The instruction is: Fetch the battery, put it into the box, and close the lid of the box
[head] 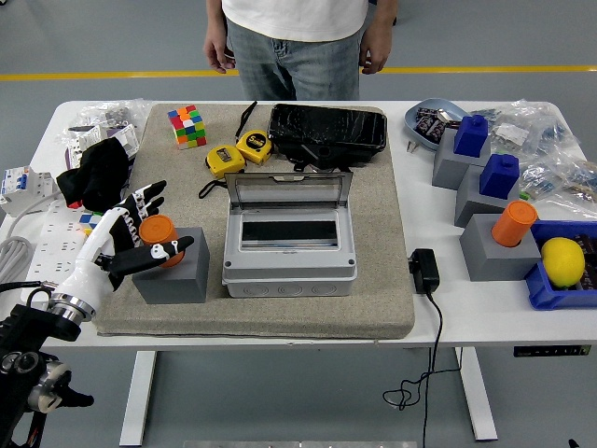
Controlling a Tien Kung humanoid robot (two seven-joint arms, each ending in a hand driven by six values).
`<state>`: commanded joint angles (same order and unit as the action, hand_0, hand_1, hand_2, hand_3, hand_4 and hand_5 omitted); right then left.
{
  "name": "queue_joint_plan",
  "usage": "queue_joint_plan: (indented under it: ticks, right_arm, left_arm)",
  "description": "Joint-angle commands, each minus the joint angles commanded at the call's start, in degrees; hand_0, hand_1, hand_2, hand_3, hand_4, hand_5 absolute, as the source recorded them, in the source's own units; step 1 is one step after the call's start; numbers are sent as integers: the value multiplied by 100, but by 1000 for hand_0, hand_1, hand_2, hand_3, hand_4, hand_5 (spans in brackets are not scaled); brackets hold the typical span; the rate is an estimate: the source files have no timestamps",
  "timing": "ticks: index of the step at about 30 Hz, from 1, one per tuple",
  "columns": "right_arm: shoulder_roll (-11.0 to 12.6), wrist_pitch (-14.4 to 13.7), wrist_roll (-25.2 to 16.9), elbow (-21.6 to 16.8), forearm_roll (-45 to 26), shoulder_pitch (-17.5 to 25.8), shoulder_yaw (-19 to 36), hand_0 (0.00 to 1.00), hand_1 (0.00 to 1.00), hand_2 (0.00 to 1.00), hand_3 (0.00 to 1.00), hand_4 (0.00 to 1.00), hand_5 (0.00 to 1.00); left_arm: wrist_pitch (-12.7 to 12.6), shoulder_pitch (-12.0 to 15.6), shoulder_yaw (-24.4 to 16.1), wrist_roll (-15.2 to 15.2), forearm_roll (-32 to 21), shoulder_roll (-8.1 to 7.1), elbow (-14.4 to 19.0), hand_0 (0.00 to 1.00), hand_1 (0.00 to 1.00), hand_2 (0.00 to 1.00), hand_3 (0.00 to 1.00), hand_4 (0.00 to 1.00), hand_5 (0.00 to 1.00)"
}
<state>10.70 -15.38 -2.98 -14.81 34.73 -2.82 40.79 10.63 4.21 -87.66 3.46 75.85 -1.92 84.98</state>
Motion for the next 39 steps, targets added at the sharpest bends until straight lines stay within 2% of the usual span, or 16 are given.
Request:
queue_joint_plan:
  ticks: [1, 7, 8, 13, 14, 19, 20, 39]
  right_arm:
    - [-2, 0, 0, -1, 1, -2, 2, 814, 779, 753, 782, 998, 998]
    - [-3, 1, 0, -3, -3, -1, -2, 814, 779, 753, 782, 998, 998]
    - [-2, 1, 0, -2, -4, 0, -3, 808, 779, 753, 780, 998, 998]
    - [-1, 1, -3, -1, -12, 2, -6, 808, 779, 753, 780, 998, 998]
    - [-1, 0, -4, 0, -14, 1, -7, 811, 779, 753, 781, 998, 998]
    - [0, 2, -5, -2, -18, -16, -6, 811, 779, 753, 781, 998, 998]
    - [-1, 2, -5, -2, -17, -19, -2, 810, 779, 752, 780, 998, 998]
    - [13, 6, -9, -4, -50, -34, 3, 806, 778, 751, 779, 998, 998]
  left_arm:
    - [-49, -8, 18, 22, -51, 2, -25, 959, 957, 926, 846, 998, 2]
    - [-156, -16, 129, 86, -235, 4, -124, 959, 957, 926, 846, 998, 2]
    - [-164, -14, 140, 89, -241, 5, -126, 936, 930, 867, 812, 998, 9]
    - [-247, -7, 191, 114, -213, 9, -92, 936, 930, 867, 812, 998, 9]
    - [-269, -6, 201, 117, -188, 13, -79, 921, 912, 841, 751, 998, 9]
    - [-336, -18, 207, 139, -156, 20, -59, 921, 912, 841, 751, 998, 9]
    - [-348, -21, 207, 142, -153, 19, -56, 885, 879, 808, 708, 998, 2]
    - [-524, -42, 562, 197, -220, 10, -109, 861, 844, 769, 690, 998, 2]
